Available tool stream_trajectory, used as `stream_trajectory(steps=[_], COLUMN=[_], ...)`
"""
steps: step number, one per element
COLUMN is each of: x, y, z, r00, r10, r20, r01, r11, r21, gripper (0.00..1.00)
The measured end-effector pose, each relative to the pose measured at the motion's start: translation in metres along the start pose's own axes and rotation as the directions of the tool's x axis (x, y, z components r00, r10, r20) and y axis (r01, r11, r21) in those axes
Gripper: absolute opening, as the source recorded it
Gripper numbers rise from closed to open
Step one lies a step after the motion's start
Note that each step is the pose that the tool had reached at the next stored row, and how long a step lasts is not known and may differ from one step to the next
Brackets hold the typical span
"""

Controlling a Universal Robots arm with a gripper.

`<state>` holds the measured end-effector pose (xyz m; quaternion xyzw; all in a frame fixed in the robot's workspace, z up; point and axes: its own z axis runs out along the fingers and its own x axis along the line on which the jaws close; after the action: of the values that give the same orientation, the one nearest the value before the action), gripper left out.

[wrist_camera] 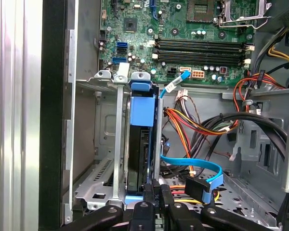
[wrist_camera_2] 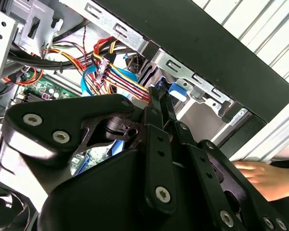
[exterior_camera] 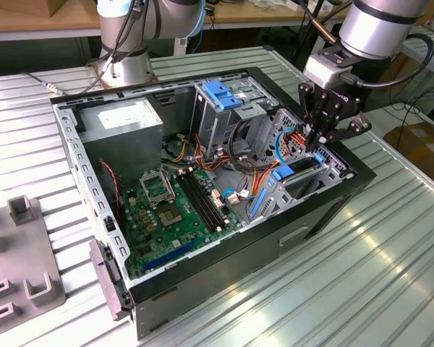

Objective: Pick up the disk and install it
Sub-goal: 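Insert the first disk wire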

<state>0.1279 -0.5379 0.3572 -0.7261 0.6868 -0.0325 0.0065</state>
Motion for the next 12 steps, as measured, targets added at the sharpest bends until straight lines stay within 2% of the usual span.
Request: stream_trajectory(steps=[6,9,12], x=[0.0002,0.0004,0.0049], y=[0.0004,0.0050,0.0070], z=[0.0007,0.0013,0.0025], r00=[0.9998,0.9998,0.9998], r10=[0.018,0.021,0.021], r20=[-0.0010,-0.0009,0.0011], r01=[-0.018,-0.021,-0.021], r11=[0.9998,0.9998,0.9998], r21=[-0.0007,-0.0008,-0.0007], gripper=[0.17,0.17,0.17])
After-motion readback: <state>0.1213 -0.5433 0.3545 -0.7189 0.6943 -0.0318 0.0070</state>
